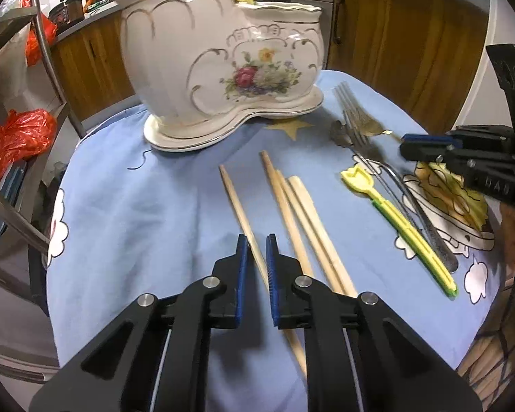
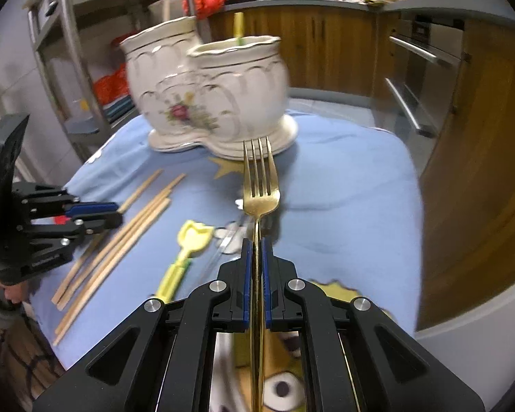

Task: Organize utensils
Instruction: 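Grasp a chopstick with left tool while right tool grasps the gold fork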

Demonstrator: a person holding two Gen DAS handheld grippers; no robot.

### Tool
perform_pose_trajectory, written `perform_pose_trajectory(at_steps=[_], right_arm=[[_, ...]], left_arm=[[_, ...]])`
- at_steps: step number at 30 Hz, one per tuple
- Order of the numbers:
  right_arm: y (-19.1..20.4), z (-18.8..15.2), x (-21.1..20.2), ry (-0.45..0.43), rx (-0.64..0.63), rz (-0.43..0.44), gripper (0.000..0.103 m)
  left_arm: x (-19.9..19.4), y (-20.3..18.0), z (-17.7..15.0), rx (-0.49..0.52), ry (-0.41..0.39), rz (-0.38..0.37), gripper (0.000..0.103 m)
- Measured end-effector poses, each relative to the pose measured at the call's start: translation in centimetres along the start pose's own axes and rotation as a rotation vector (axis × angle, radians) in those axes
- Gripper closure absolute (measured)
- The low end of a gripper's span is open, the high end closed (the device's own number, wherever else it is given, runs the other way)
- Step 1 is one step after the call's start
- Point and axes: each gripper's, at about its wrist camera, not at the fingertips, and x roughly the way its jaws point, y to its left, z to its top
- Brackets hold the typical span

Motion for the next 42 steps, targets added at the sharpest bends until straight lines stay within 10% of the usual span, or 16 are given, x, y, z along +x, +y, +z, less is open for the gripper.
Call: perform_pose_trajectory(at_steps=[25, 31, 42], right_arm=[[-2.7, 3.1, 3.0, 0.333, 0.045, 0.041, 0.096], [-3.6, 2.3, 1.2, 0.228, 0.114, 0.07, 0.096], [-2.0, 2.9, -4.1, -0.035, 0.095, 0.073, 0.096]], left_arm=[[1.8, 3.5, 3.7, -0.048, 0.336, -0.082, 0.094], [0.9, 3.9, 2.6, -0.12, 0.245, -0.066, 0.098], [-5.6, 6.7, 1.8, -0.274, -0.149, -0.097, 0.098]])
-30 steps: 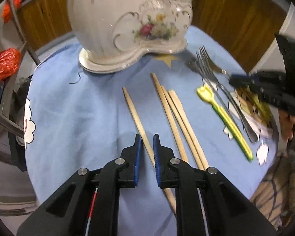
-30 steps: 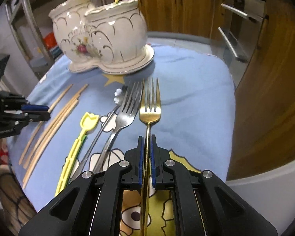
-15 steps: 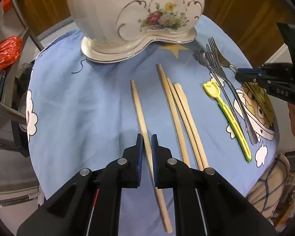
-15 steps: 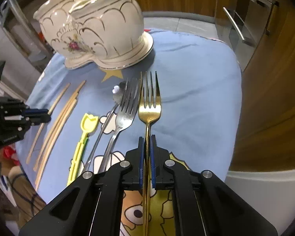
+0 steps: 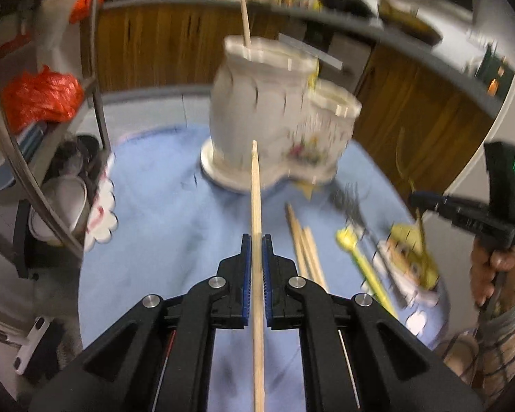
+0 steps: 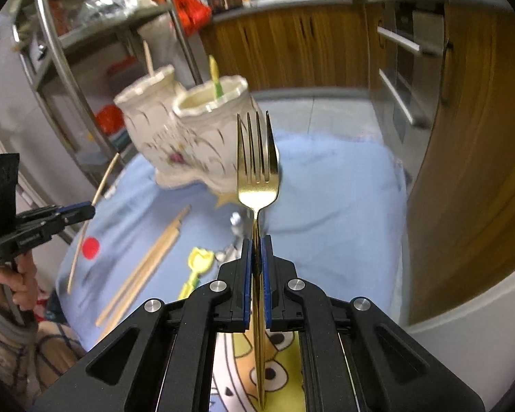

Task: Organize utensils
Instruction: 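Grasp a chopstick with left tool while right tool grasps the gold fork, then lower chopstick into holder with left tool while right tool drops gold fork in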

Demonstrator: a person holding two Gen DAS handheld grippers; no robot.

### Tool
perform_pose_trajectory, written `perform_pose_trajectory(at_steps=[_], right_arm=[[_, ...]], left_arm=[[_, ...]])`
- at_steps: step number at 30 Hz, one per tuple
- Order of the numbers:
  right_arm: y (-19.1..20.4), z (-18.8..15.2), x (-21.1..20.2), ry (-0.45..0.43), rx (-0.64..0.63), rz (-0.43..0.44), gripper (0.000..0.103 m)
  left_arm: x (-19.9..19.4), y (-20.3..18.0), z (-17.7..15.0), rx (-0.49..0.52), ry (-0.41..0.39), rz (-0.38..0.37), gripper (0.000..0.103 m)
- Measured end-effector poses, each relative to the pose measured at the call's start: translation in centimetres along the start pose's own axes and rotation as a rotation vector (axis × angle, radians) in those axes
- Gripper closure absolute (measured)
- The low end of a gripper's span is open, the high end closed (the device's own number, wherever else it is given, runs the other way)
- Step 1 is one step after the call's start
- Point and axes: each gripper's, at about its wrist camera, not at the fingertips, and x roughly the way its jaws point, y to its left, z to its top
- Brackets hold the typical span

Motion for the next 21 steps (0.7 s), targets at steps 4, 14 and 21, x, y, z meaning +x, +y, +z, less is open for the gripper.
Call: perform_pose_trajectory(at_steps=[4, 14, 21], right_arm=[[0.7, 0.8, -0.5, -0.061, -0.024, -0.029, 0.096], [1.8, 2.7, -1.5, -0.185, -0.041, -0.031, 0.096], [2.3, 5.0, -2.7, -0.281, -0.051, -0.014, 0.096]], left_arm=[[-1.6, -0.7, 0.0, -0.007, -0.103, 0.003, 0.098], [-2.7, -1.8, 1.6, 0.016, -0.232, -0.024, 0.098], [-3.5, -1.7, 3.6, -0.014, -0.351, -0.042, 0.098]])
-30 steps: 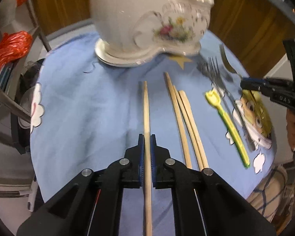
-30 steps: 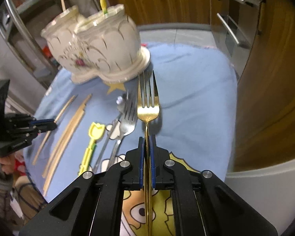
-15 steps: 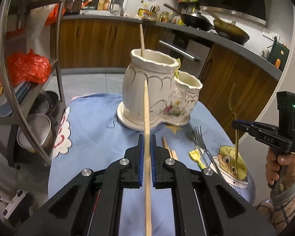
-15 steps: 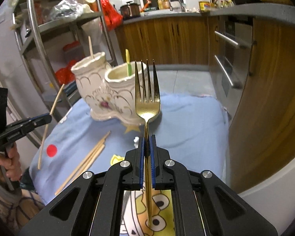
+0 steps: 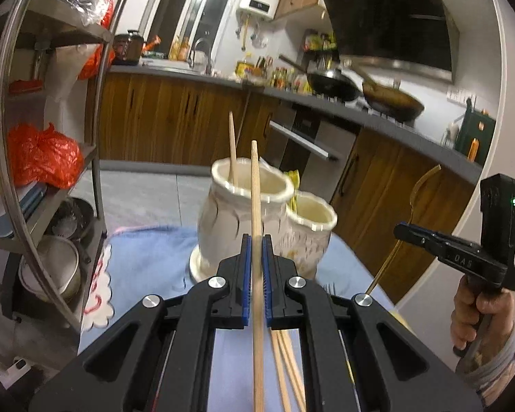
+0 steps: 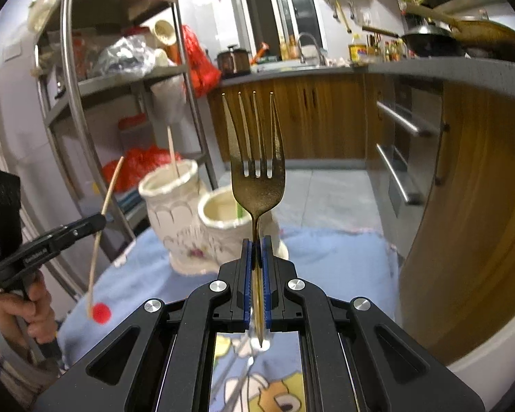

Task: Organize utensils
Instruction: 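Lower chopstick into holder with left tool while right tool drops gold fork in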

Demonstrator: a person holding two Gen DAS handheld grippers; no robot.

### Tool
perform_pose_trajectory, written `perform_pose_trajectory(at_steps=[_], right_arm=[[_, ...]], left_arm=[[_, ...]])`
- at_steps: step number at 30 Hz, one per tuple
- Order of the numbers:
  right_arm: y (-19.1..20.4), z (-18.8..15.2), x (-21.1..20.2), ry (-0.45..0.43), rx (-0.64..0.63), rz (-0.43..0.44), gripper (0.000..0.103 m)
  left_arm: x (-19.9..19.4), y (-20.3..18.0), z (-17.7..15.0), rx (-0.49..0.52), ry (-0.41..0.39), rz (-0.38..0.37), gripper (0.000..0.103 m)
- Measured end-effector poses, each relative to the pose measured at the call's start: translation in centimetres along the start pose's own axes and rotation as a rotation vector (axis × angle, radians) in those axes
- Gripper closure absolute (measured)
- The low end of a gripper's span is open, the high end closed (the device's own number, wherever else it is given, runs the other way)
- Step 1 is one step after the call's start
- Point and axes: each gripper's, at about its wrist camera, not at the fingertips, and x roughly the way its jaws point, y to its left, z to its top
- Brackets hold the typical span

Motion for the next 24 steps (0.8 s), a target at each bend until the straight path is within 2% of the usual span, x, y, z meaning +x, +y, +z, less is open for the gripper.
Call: perform_pose_trajectory(at_steps=[8, 14, 19, 24], right_arm=[[1.1, 3.2, -1.1, -0.121, -0.01, 0.053, 0.096], [2.3, 5.6, -1.5, -0.203, -0.025, 0.087, 0.096], [2.5, 6.9, -0.7, -0.236, -0.016, 0.088, 0.096], [2.4, 7.7, 0.1, -0.258, -0.002, 0.082, 0.096]], left_arm=[[0.0, -1.0, 3.8, 0.038, -0.155, -0.026, 0.098], [0.5, -1.0, 7.1, 0.005, -0.28, -0.059, 0.097], [1.7, -0.9, 8.1, -0.027, -0.353, -0.059, 0.097], [3.0, -0.5, 8.6, -0.061, -0.433, -0.019, 0.097]])
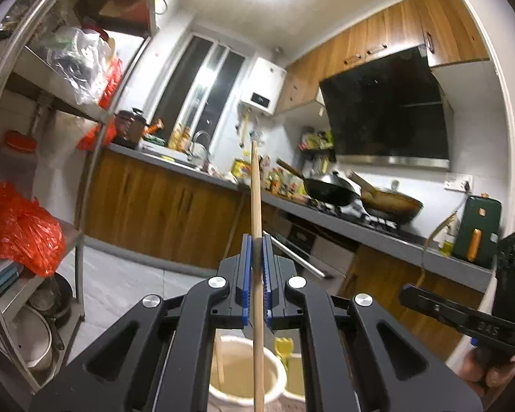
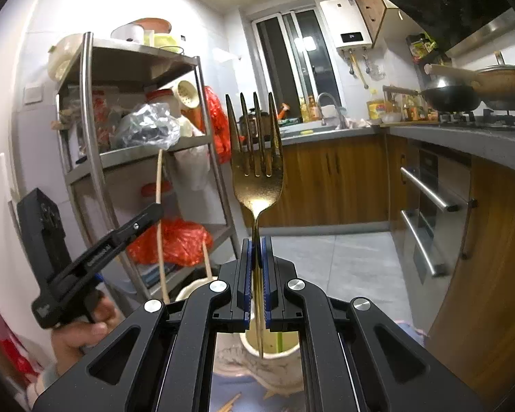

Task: Organize utensils
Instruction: 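Lower chopstick into holder with left tool while right tool drops gold fork in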

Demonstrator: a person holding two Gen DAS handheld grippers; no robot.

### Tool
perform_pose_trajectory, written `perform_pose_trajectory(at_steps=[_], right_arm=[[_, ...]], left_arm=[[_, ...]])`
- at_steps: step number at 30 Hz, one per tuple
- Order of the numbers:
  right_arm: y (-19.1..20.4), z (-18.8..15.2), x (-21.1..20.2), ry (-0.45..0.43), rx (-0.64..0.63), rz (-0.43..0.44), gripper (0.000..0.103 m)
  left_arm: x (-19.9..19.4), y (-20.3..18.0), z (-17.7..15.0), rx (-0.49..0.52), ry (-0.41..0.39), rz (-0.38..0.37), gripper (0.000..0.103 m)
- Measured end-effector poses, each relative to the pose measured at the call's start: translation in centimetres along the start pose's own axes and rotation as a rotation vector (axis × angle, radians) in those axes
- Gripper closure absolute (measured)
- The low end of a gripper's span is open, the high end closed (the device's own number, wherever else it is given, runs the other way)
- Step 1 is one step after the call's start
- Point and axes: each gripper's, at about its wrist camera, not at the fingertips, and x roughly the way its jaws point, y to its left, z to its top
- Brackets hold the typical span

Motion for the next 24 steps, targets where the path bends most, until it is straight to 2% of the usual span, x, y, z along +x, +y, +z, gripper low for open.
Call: perform_pose_trajectory(at_steps=[6, 14, 20, 24], right_arm=[[0.2, 0.8, 0.7, -0.036, -0.02, -0.025, 0.096], [0.1, -1.0, 3.5, -0.011, -0.024, -0.064, 0.097], [0.5, -2.7, 5.6, 0.092, -0.091, -0.099, 0.096], [0.6, -3.9, 6.6, 0.177, -0.124, -0.114, 0.096]], left_arm=[[1.2, -0.2, -0.2, 0.003, -0.065, 0.033, 0.098], [3.4, -0.4, -3.2, 0.067, -0.014, 0.087, 0.098], [3.4, -1.0, -4.9, 0.109, 0.049, 0.094, 0.097], [3.0, -0.8, -5.9, 0.115, 0.102, 0.135, 0.097]])
